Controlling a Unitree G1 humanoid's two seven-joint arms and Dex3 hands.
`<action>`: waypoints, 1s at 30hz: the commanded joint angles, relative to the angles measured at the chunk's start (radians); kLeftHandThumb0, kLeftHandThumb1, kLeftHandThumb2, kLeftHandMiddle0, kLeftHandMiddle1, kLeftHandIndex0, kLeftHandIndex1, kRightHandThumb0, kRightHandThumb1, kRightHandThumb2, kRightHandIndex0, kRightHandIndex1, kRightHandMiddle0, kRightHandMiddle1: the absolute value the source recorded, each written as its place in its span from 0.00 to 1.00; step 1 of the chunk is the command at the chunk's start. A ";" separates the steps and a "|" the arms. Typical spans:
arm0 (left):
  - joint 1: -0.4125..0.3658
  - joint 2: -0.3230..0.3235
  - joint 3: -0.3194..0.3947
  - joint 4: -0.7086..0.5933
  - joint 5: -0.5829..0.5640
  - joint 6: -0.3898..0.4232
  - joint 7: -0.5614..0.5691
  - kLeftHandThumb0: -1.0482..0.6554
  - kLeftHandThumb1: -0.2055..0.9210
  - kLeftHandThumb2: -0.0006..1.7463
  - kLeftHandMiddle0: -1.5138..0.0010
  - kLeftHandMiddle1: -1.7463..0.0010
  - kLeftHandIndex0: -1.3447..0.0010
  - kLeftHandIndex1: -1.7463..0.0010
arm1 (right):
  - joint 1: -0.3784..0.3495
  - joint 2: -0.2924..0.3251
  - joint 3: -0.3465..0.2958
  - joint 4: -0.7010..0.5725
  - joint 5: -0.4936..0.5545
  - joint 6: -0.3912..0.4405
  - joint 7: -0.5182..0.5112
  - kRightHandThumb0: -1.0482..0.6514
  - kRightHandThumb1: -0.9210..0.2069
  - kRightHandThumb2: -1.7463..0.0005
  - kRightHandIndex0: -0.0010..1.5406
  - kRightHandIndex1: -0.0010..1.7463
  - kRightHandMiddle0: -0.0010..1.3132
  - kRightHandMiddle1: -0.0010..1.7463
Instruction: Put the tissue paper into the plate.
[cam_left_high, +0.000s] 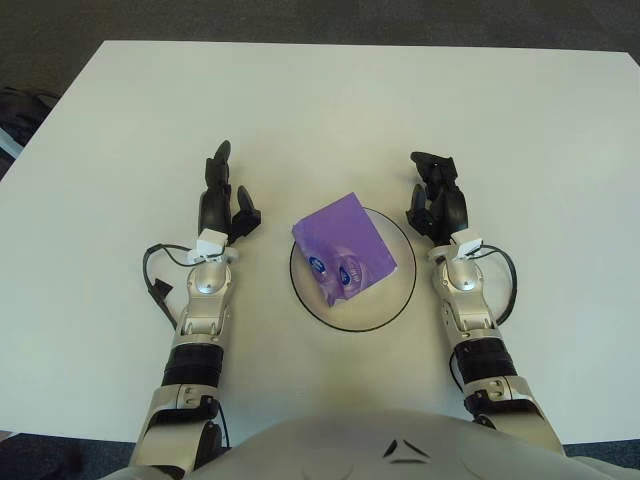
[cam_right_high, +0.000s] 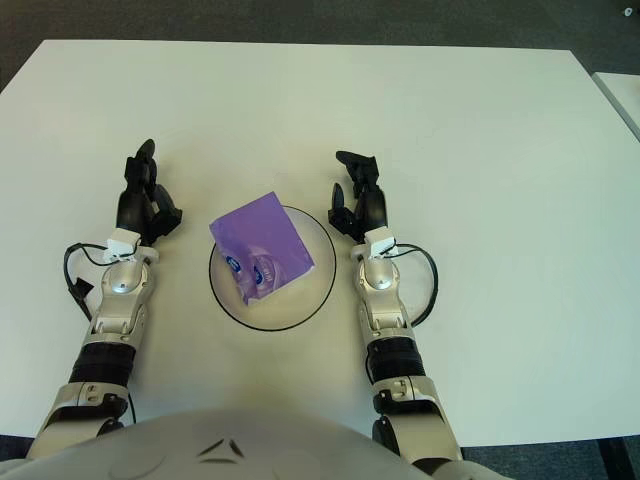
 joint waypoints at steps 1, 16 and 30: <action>0.089 -0.002 -0.015 0.071 0.019 0.081 0.000 0.18 1.00 0.57 0.88 0.98 1.00 0.69 | 0.190 -0.007 0.026 -0.001 -0.044 0.285 0.005 0.24 0.00 0.58 0.14 0.22 0.00 0.48; 0.105 0.017 -0.033 0.051 0.034 0.094 -0.014 0.16 1.00 0.55 0.86 0.98 1.00 0.64 | 0.219 -0.025 0.067 -0.203 -0.091 0.557 0.028 0.21 0.00 0.54 0.13 0.20 0.00 0.41; 0.108 0.040 -0.041 0.066 0.031 0.106 -0.030 0.18 1.00 0.54 0.86 0.98 1.00 0.60 | 0.233 -0.014 0.075 -0.280 -0.088 0.630 0.026 0.22 0.00 0.55 0.16 0.21 0.00 0.42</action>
